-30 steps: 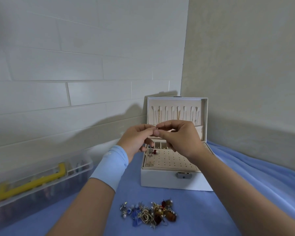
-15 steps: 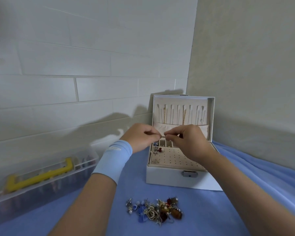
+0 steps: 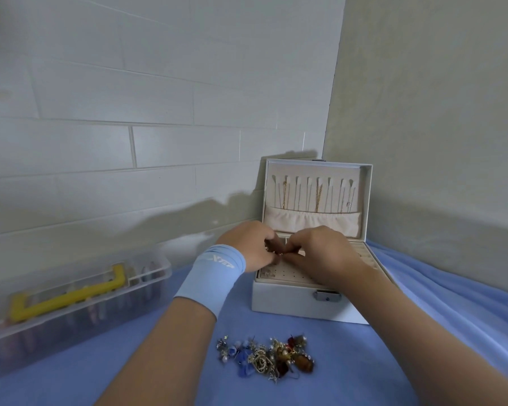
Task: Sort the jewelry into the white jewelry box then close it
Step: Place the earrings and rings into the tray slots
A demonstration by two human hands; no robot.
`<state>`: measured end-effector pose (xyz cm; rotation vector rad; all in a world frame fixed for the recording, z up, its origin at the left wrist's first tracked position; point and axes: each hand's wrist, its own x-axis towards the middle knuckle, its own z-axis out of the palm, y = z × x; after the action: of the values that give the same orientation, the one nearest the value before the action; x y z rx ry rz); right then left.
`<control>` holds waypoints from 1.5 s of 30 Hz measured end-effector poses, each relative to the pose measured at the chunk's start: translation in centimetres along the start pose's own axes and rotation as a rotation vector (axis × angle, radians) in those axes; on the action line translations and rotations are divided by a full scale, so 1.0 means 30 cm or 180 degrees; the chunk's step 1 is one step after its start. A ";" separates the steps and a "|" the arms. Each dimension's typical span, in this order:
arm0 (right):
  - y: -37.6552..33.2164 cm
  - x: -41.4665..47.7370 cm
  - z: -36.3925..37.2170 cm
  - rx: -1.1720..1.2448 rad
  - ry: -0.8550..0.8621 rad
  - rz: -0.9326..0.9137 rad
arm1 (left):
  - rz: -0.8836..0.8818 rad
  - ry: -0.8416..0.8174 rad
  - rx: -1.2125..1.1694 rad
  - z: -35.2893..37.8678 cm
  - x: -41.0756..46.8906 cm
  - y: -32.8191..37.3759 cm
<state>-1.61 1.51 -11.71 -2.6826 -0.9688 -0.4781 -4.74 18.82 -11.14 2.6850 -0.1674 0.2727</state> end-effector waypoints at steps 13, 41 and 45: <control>0.005 0.006 -0.019 -0.0285 -0.0211 -0.0215 | -0.0045 0.0005 -0.0074 -0.001 -0.006 0.004; -0.021 -0.020 -0.110 0.0918 -0.0450 0.0091 | -0.0047 -0.0123 -0.0025 -0.035 -0.059 0.030; -0.078 -0.078 -0.167 0.0942 -0.1034 -0.0184 | 0.0015 -0.0034 0.0028 -0.069 -0.118 0.051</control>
<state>-5.94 0.24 -7.74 -2.5081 -1.1047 0.0936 -8.77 18.61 -9.45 2.6954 -0.1761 0.2612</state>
